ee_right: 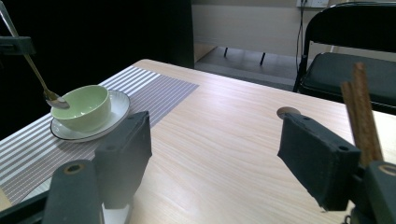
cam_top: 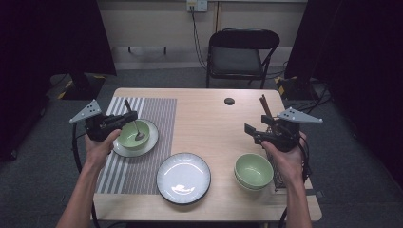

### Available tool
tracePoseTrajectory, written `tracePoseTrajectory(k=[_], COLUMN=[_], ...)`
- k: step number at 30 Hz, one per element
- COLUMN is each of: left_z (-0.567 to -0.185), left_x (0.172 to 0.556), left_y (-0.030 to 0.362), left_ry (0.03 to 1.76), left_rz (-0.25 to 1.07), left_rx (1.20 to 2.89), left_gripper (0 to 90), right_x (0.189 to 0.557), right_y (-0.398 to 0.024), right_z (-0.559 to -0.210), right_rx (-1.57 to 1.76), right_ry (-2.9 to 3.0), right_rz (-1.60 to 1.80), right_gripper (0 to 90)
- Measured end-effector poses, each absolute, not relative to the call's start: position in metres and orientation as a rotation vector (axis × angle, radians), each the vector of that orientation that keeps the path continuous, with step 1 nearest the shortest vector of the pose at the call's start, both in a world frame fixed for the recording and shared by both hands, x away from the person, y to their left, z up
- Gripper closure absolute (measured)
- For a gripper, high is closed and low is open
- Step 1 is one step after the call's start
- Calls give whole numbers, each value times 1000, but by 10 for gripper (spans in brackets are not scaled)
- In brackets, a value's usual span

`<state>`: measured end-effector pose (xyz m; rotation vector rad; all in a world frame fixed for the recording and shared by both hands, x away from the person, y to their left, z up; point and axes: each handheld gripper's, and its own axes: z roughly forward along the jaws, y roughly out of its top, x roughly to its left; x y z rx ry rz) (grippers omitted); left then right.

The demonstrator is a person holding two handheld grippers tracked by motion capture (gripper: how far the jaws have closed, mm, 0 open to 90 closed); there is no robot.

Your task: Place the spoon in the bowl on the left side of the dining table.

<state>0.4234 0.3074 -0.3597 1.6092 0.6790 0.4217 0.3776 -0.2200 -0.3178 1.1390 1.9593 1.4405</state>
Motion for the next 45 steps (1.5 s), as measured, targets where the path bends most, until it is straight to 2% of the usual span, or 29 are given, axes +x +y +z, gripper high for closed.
tracePoseTrajectory(k=[3, 6, 17, 45], left_z=[-367, -376, -400, -404], left_x=[429, 432, 433, 412], left_y=[314, 317, 316, 323], left_ry=[668, 699, 762, 843], left_rz=[379, 408, 360, 383], left_rx=[1612, 1657, 1712, 1718], left_gripper=[898, 898, 890, 855], right_x=[376, 374, 372, 377], right_y=[-225, -228, -232, -234], right_z=[-320, -323, -325, -336], right_rx=[1151, 1149, 1168, 1204], right_ry=[1953, 1962, 1950, 1965], right_rz=[1439, 1424, 1423, 1406], right_gripper=[243, 243, 244, 255])
